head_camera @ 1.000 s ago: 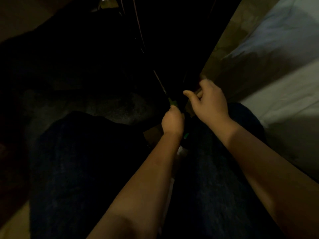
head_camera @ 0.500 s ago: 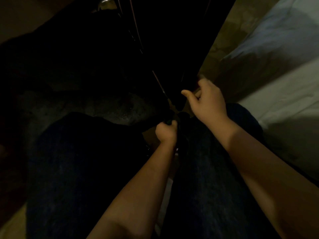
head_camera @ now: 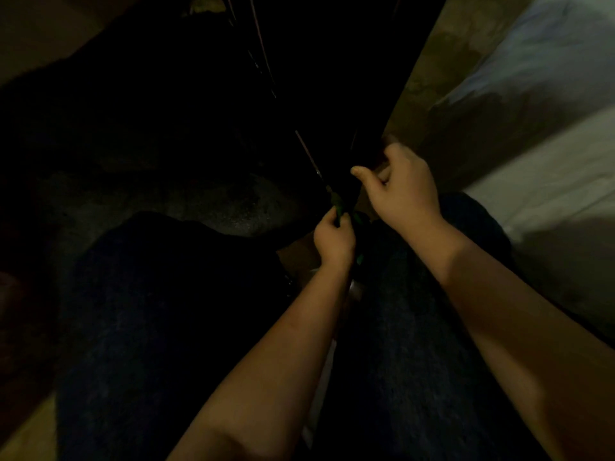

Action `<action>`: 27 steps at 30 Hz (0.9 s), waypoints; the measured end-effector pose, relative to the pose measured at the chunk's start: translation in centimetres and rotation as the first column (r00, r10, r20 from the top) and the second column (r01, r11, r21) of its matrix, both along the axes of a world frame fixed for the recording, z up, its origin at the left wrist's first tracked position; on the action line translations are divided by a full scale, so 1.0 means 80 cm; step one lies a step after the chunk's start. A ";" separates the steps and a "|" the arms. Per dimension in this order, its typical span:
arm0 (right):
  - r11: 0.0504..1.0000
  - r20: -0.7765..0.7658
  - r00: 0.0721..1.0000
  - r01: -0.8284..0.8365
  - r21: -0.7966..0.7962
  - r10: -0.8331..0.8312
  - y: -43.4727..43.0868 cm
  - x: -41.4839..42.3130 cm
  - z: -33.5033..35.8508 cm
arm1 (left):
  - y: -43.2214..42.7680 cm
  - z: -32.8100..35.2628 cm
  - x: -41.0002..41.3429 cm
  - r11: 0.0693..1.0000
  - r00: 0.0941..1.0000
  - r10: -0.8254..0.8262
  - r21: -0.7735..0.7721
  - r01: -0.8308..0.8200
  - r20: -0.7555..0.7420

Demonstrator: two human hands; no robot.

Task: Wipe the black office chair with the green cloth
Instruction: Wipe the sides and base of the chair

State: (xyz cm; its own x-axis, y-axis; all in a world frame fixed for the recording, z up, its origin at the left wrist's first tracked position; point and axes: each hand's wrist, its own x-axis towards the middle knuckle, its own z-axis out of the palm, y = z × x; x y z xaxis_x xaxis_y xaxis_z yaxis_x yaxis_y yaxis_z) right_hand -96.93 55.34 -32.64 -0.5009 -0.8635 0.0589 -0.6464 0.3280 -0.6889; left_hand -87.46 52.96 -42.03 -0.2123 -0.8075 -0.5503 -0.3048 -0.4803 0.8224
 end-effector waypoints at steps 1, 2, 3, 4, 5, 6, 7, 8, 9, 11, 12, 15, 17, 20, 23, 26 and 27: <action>1.000 -0.006 1.000 0.004 -0.002 -0.004 -0.001 0.000 0.000 | -0.002 0.000 0.001 1.000 1.000 -0.021 -0.016 0.021 0.015; 1.000 -0.008 1.000 0.006 -0.001 -0.006 -0.001 0.000 0.000 | -0.003 0.002 0.003 0.999 0.999 -0.040 -0.023 0.041 0.029; 1.000 -0.005 1.000 0.007 -0.004 -0.007 -0.001 0.000 0.000 | -0.004 0.003 0.004 0.998 0.998 -0.057 -0.027 0.058 0.040; 1.000 -0.001 1.000 0.009 -0.010 -0.009 -0.002 0.001 0.000 | -0.005 0.005 0.004 0.997 0.996 -0.073 -0.032 0.074 0.053; 1.000 0.000 1.000 0.010 -0.015 -0.010 -0.002 0.001 0.000 | -0.005 0.007 0.004 0.996 0.995 -0.084 -0.038 0.086 0.060; 1.000 -0.004 1.000 0.011 -0.014 -0.011 -0.002 0.001 0.001 | -0.007 0.008 0.005 0.994 0.994 -0.093 -0.043 0.096 0.065; 1.000 -0.007 1.000 0.010 -0.008 -0.010 -0.002 0.001 0.001 | -0.009 0.010 0.006 0.993 0.992 -0.106 -0.050 0.110 0.071; 1.000 -0.006 1.000 0.007 -0.004 -0.007 -0.002 0.001 0.001 | -0.010 0.013 0.007 0.990 0.989 -0.122 -0.055 0.127 0.078; 1.000 -0.001 1.000 0.002 -0.008 -0.002 -0.003 0.001 0.001 | -0.013 0.015 0.008 0.988 0.987 -0.137 -0.059 0.142 0.082; 1.000 0.006 1.000 -0.002 -0.031 0.002 -0.004 0.002 0.002 | -0.017 0.022 0.012 0.984 0.983 -0.165 -0.061 0.170 0.080; 0.999 0.004 1.000 0.001 -0.041 -0.001 -0.004 0.001 0.002 | -0.019 0.025 0.015 0.981 0.981 -0.180 -0.063 0.185 0.071; 0.999 0.016 1.000 0.002 -0.046 -0.001 -0.005 0.000 -0.001 | -0.025 0.032 0.024 0.964 0.968 -0.240 -0.101 0.246 0.071; 0.998 0.033 0.999 -0.003 -0.055 0.005 -0.006 -0.001 -0.004 | -0.029 0.040 0.029 0.955 0.964 -0.255 -0.134 0.264 0.077; 0.998 0.020 1.000 0.012 -0.069 -0.010 -0.006 -0.002 -0.010 | -0.033 0.056 0.035 0.954 0.966 -0.253 -0.152 0.258 0.050; 0.999 0.047 0.999 0.012 -0.053 -0.010 -0.006 -0.004 -0.015 | -0.035 0.071 0.041 0.937 0.953 -0.299 -0.175 0.302 0.046; 1.000 0.073 0.997 -0.005 -0.004 0.005 -0.005 -0.007 -0.011 | -0.039 0.091 0.047 0.917 0.939 -0.340 -0.204 0.343 0.050; 0.999 0.076 0.997 -0.023 0.025 0.021 -0.005 -0.008 -0.008 | -0.040 0.098 0.049 0.906 0.934 -0.353 -0.230 0.356 0.058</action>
